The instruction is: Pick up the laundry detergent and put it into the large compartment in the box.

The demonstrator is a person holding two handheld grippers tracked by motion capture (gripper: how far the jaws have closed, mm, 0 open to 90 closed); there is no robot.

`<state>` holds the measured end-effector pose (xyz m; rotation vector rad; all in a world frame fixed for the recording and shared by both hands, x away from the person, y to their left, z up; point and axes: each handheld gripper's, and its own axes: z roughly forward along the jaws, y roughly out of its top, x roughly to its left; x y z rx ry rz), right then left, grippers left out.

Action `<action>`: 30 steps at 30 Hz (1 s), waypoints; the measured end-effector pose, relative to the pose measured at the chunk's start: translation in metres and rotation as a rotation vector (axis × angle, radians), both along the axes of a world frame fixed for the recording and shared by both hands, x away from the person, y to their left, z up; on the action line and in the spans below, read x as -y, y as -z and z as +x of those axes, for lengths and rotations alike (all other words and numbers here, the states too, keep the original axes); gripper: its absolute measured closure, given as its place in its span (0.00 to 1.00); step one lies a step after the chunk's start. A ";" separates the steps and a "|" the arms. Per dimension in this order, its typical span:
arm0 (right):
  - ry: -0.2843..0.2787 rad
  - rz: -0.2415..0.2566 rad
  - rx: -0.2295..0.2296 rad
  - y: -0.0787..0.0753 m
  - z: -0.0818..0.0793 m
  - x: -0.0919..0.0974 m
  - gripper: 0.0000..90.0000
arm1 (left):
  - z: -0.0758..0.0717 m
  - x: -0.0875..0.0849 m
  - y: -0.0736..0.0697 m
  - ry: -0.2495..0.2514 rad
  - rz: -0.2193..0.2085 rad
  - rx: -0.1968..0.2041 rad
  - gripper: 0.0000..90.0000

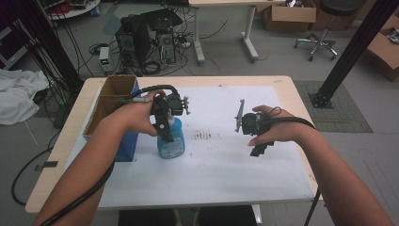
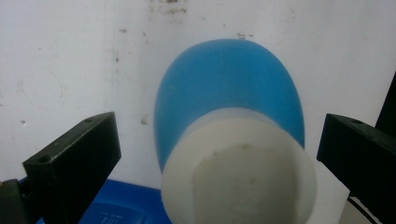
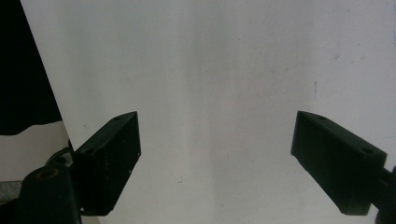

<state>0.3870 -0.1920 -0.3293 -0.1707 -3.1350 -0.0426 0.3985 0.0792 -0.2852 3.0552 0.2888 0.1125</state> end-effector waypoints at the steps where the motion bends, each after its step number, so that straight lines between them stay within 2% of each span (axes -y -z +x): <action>1: 0.001 0.001 0.001 0.000 0.000 0.000 0.18 | 0.000 0.000 0.001 -0.001 0.003 0.003 0.00; 8: -0.002 0.001 -0.001 0.001 0.001 -0.001 0.18 | 0.001 0.001 0.004 -0.001 0.027 0.011 0.00; 16: -0.001 0.002 -0.003 0.002 0.001 -0.001 0.18 | 0.002 0.001 0.008 -0.002 0.035 0.022 0.03; 30: 0.001 0.002 -0.007 0.004 0.002 -0.001 0.18 | 0.002 0.003 0.008 0.000 0.045 0.024 0.14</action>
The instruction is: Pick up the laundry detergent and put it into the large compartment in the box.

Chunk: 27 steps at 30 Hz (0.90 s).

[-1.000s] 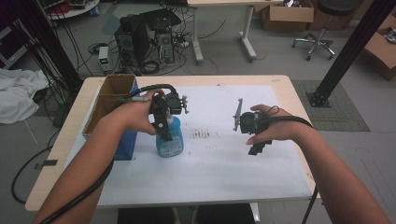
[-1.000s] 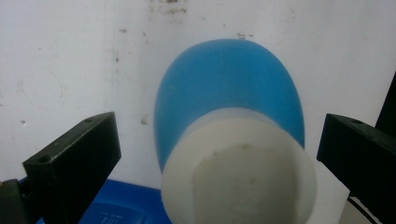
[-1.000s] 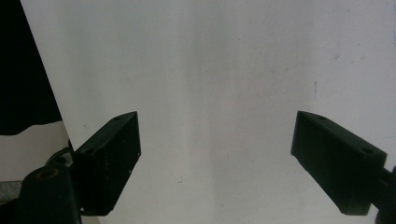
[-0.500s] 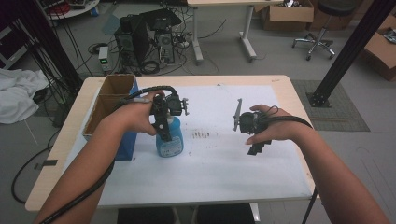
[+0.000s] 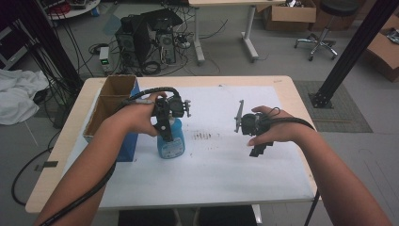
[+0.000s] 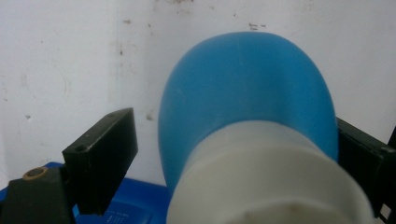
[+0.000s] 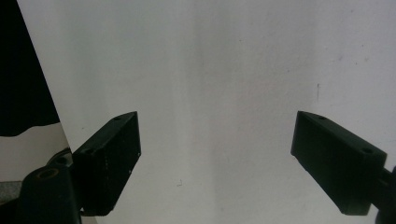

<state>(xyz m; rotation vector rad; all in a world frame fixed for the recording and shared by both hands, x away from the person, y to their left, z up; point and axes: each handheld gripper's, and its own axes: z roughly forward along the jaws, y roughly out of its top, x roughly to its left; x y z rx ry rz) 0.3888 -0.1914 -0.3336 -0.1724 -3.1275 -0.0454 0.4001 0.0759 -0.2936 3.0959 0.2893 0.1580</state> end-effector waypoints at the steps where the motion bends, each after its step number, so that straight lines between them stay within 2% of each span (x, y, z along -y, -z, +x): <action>1: -0.001 0.000 0.000 0.000 0.000 0.000 0.18 | 0.000 0.000 0.000 -0.001 0.000 0.000 0.14; 17: 0.000 -0.001 -0.002 0.002 0.001 -0.001 0.18 | -0.001 -0.001 0.002 0.001 0.009 0.010 0.22; 27: 0.001 -0.003 0.002 0.003 0.002 -0.002 0.18 | -0.002 -0.001 0.001 0.001 0.007 -0.007 0.28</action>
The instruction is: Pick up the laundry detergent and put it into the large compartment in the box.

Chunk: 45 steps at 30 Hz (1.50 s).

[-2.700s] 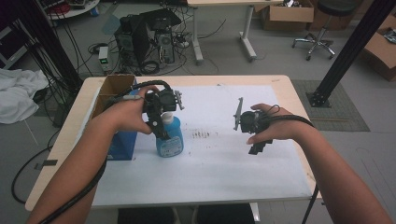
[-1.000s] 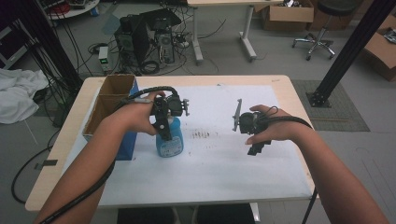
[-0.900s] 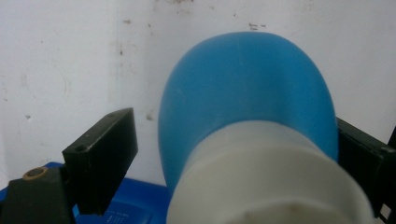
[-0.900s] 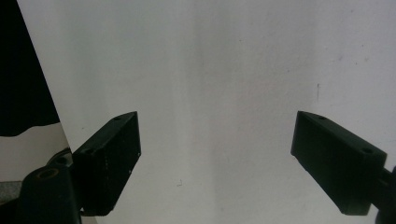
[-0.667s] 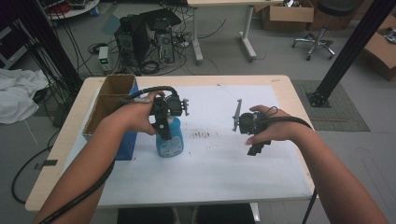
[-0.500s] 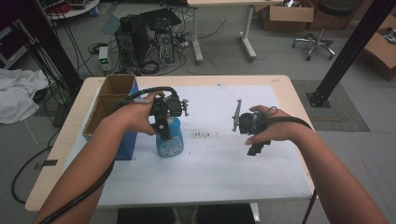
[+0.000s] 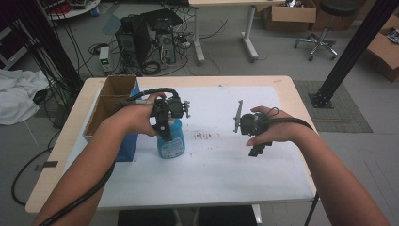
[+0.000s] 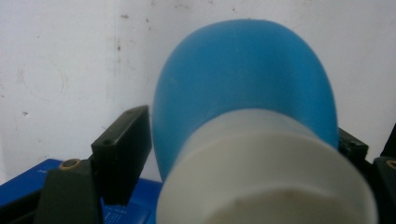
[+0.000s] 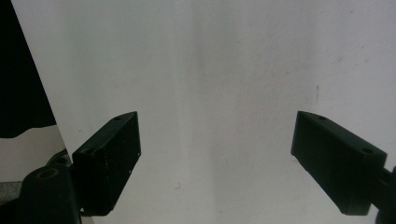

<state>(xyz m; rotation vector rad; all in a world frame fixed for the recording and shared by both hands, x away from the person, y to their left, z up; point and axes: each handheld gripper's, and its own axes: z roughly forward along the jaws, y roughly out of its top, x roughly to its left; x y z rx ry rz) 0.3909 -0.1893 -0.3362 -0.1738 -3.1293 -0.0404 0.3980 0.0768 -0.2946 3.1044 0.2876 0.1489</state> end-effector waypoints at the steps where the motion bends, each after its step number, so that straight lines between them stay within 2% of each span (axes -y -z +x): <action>1: 0.000 0.001 0.001 0.000 0.000 0.000 0.18 | 0.000 0.000 0.000 0.002 -0.002 0.001 0.28; 9: 0.001 0.000 0.001 0.001 0.000 0.000 0.18 | 0.001 0.001 0.000 0.000 -0.003 -0.016 0.33; 12: 0.002 0.002 0.001 0.001 0.000 0.000 0.18 | 0.001 0.004 0.001 0.002 0.020 -0.031 0.36; 17: 0.000 -0.002 0.003 0.001 -0.001 0.001 0.18 | 0.001 0.003 0.002 -0.008 0.017 -0.052 0.41; 19: 0.000 -0.003 0.003 0.001 -0.001 0.001 0.18 | 0.001 0.004 0.002 -0.012 0.020 -0.053 0.41; 21: 0.002 -0.004 0.002 0.002 -0.001 0.001 0.18 | 0.001 0.006 0.001 -0.017 0.042 -0.056 0.42; 25: 0.003 -0.005 0.002 0.002 -0.001 0.000 0.18 | 0.001 0.007 0.001 -0.021 0.047 -0.055 0.42; 30: -0.001 -0.005 0.002 0.002 -0.001 -0.001 0.18 | 0.002 0.004 0.001 -0.029 0.026 -0.058 0.42; 33: 0.001 -0.002 0.002 0.003 -0.002 -0.001 0.18 | 0.003 0.001 0.001 -0.035 -0.020 -0.057 0.42; 38: -0.006 -0.003 0.003 0.003 -0.003 -0.003 0.18 | 0.001 0.000 0.000 -0.046 -0.033 -0.046 0.43; 45: -0.007 -0.002 0.001 0.001 -0.005 -0.004 0.18 | -0.003 0.001 -0.018 -0.064 -0.044 -0.044 0.43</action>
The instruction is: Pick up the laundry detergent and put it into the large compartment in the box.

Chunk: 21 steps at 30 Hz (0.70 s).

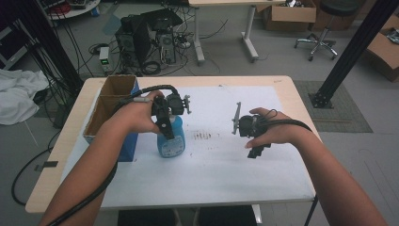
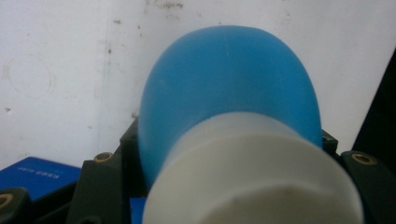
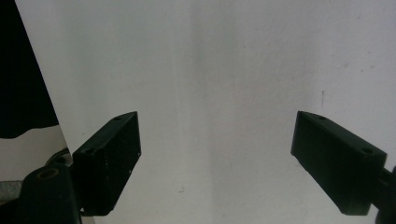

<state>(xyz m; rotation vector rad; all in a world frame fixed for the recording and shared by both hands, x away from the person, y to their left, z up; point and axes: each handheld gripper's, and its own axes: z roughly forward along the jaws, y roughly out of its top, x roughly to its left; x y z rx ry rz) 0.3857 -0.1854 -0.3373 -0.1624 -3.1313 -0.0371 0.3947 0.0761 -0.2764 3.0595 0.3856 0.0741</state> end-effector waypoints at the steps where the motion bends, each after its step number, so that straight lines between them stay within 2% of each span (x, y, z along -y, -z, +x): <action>1: -0.002 0.000 0.003 -0.001 0.000 0.000 0.18 | -0.001 0.000 -0.003 0.000 0.003 0.003 0.43; 4: 0.002 0.001 0.004 -0.002 -0.001 0.002 0.18 | -0.004 0.000 -0.013 -0.013 0.001 0.010 0.43; 11: -0.004 0.008 0.006 -0.003 -0.002 0.001 0.18 | -0.007 -0.005 -0.043 -0.088 -0.023 0.001 0.43; 14: -0.007 0.008 0.009 -0.003 -0.003 0.001 0.18 | -0.007 -0.009 -0.057 -0.135 -0.028 -0.012 0.43; 15: -0.011 0.011 0.010 -0.003 -0.003 0.000 0.18 | -0.008 -0.012 -0.066 -0.172 -0.038 -0.017 0.43; 16: -0.011 0.011 0.010 -0.003 -0.003 0.000 0.18 | -0.008 -0.012 -0.066 -0.172 -0.038 -0.017 0.43; 21: -0.017 0.019 0.011 -0.003 -0.003 -0.001 0.18 | -0.009 -0.018 -0.089 -0.230 -0.037 -0.014 0.43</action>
